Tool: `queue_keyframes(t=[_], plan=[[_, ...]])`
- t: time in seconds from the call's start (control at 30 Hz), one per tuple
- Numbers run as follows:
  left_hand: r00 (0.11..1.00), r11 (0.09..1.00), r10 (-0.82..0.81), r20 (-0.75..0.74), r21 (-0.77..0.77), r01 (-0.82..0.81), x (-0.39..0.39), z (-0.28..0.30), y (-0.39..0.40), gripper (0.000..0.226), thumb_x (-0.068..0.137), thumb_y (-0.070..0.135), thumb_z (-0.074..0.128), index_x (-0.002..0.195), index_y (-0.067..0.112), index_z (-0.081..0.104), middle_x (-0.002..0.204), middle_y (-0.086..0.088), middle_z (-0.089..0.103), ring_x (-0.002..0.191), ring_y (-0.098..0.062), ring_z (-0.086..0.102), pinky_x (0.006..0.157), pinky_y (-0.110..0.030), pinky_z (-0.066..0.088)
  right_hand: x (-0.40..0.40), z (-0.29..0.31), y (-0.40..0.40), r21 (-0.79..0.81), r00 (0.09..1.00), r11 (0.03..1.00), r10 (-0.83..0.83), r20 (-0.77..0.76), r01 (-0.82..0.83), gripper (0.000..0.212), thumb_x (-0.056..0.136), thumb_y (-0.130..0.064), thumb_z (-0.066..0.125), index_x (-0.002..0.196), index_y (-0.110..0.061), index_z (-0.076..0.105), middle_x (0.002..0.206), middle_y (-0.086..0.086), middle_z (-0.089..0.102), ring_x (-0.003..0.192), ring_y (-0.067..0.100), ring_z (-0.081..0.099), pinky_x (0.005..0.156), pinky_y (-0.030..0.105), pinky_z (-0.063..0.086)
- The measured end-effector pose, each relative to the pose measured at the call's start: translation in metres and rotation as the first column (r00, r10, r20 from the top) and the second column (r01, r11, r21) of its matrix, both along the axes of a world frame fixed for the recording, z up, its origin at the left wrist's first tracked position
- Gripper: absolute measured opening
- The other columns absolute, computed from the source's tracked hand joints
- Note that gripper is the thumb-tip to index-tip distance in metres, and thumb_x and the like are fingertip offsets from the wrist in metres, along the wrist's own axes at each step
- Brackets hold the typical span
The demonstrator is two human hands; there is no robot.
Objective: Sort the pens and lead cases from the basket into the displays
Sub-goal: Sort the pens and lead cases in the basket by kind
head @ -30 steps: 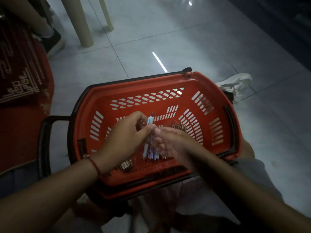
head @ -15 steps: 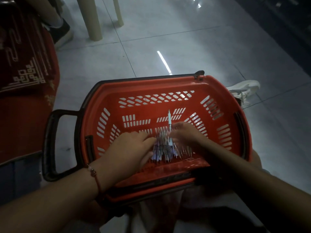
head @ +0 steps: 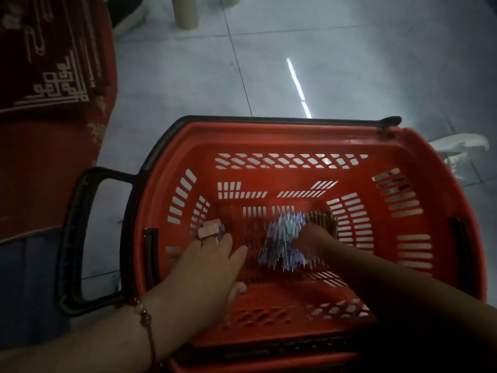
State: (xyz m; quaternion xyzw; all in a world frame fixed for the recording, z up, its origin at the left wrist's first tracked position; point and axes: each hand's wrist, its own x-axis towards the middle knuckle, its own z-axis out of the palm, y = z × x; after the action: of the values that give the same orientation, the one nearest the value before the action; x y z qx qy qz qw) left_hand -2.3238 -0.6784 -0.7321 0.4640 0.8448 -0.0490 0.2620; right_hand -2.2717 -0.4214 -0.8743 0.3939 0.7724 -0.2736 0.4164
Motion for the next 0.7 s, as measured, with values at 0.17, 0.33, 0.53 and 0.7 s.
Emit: queue_keyframes(t=[0.17, 0.33, 0.53, 0.7], plan=[[0.999, 0.995, -0.037, -0.003, -0.094, 0.037, -0.007, -0.001, 0.003, 0.068, 0.097, 0.058, 0.038, 0.152, 0.024, 0.017, 0.156, -0.010, 0.023, 0.141, -0.028, 0.028, 0.110, -0.043, 0.032, -0.011, 0.015, 0.015, -0.062, 0.998, 0.998, -0.025, -0.062, 0.021, 0.018, 0.092, -0.027, 0.061, 0.080, -0.014, 0.059, 0.076, 0.004, 0.061, 0.061, 0.014, 0.055, 0.050, 0.022, 0.048], [0.996, 0.991, -0.083, -0.039, -0.104, 0.078, -0.009, 0.013, 0.022, 0.065, 0.097, 0.057, 0.038, 0.150, 0.022, 0.025, 0.147, -0.010, 0.036, 0.130, -0.029, 0.042, 0.103, -0.041, 0.040, 0.010, 0.091, 0.045, -0.070, 0.954, 0.988, -0.149, -0.260, 0.135, 0.019, 0.099, -0.021, 0.057, 0.087, -0.008, 0.065, 0.070, 0.004, 0.059, 0.057, 0.014, 0.052, 0.047, 0.017, 0.043], [0.993, 0.996, -0.069, -0.101, -0.057, 0.063, 0.010, 0.044, 0.045, 0.059, 0.095, 0.057, 0.042, 0.143, 0.022, 0.034, 0.135, -0.007, 0.046, 0.115, -0.029, 0.053, 0.088, -0.041, 0.046, 0.080, 0.173, 0.040, 0.088, 0.941, 0.994, 0.090, -0.326, -0.064, 0.028, 0.095, -0.026, 0.064, 0.119, -0.014, 0.071, 0.115, 0.010, 0.071, 0.105, 0.029, 0.066, 0.084, 0.031, 0.047], [0.994, 0.999, -0.036, -0.107, -0.021, 0.034, 0.039, 0.066, 0.055, 0.063, 0.097, 0.057, 0.040, 0.148, 0.021, 0.031, 0.139, -0.008, 0.046, 0.119, -0.030, 0.052, 0.090, -0.041, 0.046, 0.113, 0.211, 0.001, 0.282, 0.833, 0.858, 0.496, -0.245, -0.429, 0.047, 0.096, -0.034, 0.055, 0.143, -0.026, 0.051, 0.138, 0.006, 0.060, 0.123, 0.027, 0.057, 0.105, 0.041, 0.046]])
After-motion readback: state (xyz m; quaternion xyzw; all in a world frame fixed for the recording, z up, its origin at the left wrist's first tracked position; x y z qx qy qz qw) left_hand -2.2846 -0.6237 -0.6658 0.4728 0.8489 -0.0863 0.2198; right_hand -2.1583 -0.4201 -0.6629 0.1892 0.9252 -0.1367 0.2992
